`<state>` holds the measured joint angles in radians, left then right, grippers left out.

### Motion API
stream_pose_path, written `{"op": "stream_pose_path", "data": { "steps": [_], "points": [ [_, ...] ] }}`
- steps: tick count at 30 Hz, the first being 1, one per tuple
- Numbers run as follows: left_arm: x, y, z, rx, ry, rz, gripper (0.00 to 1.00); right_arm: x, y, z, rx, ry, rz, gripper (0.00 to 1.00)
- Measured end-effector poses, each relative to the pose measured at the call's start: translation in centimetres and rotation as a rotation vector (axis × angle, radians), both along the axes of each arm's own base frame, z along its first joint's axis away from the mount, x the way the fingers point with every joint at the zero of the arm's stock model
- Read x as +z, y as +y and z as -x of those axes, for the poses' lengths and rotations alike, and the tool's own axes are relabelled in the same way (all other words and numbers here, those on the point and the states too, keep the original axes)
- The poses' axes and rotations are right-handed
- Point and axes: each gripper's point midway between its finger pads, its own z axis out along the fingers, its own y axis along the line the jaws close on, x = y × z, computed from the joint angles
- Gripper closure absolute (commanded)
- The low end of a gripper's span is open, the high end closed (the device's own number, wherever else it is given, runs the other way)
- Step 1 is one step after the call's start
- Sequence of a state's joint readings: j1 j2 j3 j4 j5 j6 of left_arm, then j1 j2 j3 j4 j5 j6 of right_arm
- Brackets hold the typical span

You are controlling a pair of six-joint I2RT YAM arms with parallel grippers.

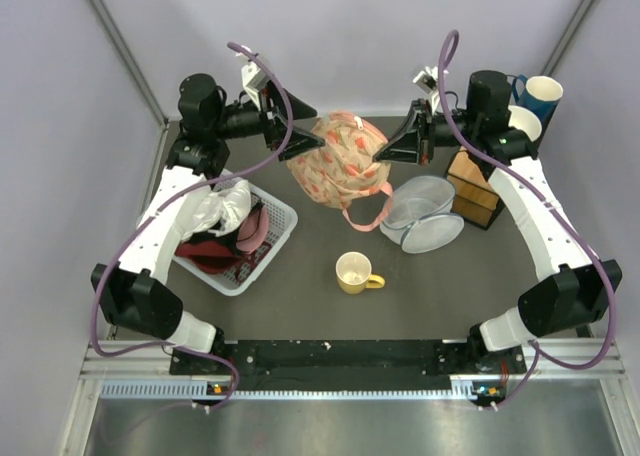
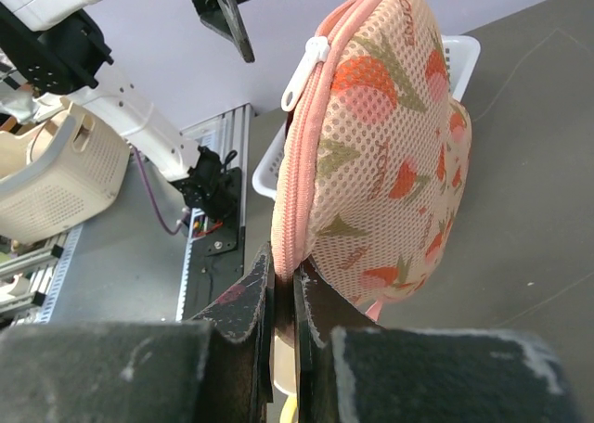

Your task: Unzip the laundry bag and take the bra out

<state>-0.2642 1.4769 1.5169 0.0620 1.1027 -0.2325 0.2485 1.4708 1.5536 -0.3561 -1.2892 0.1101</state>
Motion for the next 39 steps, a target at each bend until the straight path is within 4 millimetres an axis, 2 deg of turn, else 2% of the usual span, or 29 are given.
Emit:
{"op": "stream_pose_path", "data": {
  "steps": [5, 9, 12, 17, 18, 19, 20, 21, 24, 26, 28, 29, 30, 32, 34, 37, 38, 39],
  "points": [
    [1.5, -0.5, 0.4, -0.082, -0.063, 0.018, 0.04, 0.0, 0.0, 0.5, 0.023, 0.008, -0.003, 1.0],
    [2.1, -1.1, -0.1, -0.137, -0.087, 0.027, 0.05, 0.1, 0.1, 0.8, 0.042, 0.011, -0.007, 1.0],
    [2.2, -1.8, -0.5, -0.192, -0.079, 0.026, 0.05, 0.1, 0.3, 1.1, 0.052, 0.011, -0.008, 1.0],
    [1.1, -3.2, 0.3, -0.274, -0.03, 0.016, 0.07, -0.1, 0.7, 1.3, 0.067, 0.019, -0.006, 1.0],
    [1.0, -3.4, 0.6, -0.289, -0.025, 0.014, 0.19, -0.2, 0.8, 1.2, 0.07, 0.023, -0.006, 1.0],
    [0.9, -3.7, 0.9, -0.304, -0.019, 0.012, 0.35, -0.4, 0.9, 1.2, 0.072, 0.027, -0.005, 1.0],
    [0.9, -3.8, 1.2, -0.313, -0.01, 0.012, 0.7, -0.5, 1.0, 1.1, 0.073, 0.032, -0.003, 1.0],
    [0.9, -3.9, 1.5, -0.325, -0.003, 0.011, 1.0, -0.7, 1.1, 1.0, 0.073, 0.037, -0.002, 1.0],
    [1.2, -3.9, 2.0, -0.352, -0.014, 0.012, 1.0, -1.3, 1.2, 0.8, 0.073, 0.062, 0.006, 1.0],
    [1.3, -3.9, 2.2, -0.361, -0.01, 0.012, 1.0, -1.6, 1.3, 0.4, 0.053, 0.073, 0.019, 0.79],
    [1.1, -3.9, 2.0, -0.353, -0.004, 0.014, 1.0, -1.5, 1.2, -0.2, 0.007, 0.074, 0.043, 0.69],
    [1.0, -3.8, 1.9, -0.348, -0.002, 0.014, 1.0, -1.5, 1.2, -0.6, -0.022, 0.071, 0.056, 0.58],
    [0.7, -3.8, 1.7, -0.336, 0.004, 0.014, 1.0, -1.4, 1.1, -1.1, -0.058, 0.062, 0.072, 0.3],
    [-0.2, -3.9, 1.3, -0.298, 0.027, 0.012, 1.0, -1.3, 0.7, -2.4, -0.156, 0.041, 0.107, 0.17],
    [-1.1, -3.9, 0.8, -0.243, 0.058, 0.008, 1.0, -1.3, 0.0, -3.8, -0.267, 0.007, 0.148, 0.15],
    [-2.2, -3.6, 0.2, -0.146, 0.087, 0.003, 1.0, -1.0, -1.2, -4.9, -0.428, -0.044, 0.205, 0.24],
    [-2.4, -3.4, 0.0, -0.108, 0.093, 0.002, 1.0, -0.6, -1.3, -4.9, -0.472, -0.066, 0.216, 0.32],
    [-2.4, -3.1, -0.1, -0.07, 0.091, 0.002, 1.0, -0.1, -1.2, -4.7, -0.495, -0.085, 0.22, 0.34]
  ]
}}
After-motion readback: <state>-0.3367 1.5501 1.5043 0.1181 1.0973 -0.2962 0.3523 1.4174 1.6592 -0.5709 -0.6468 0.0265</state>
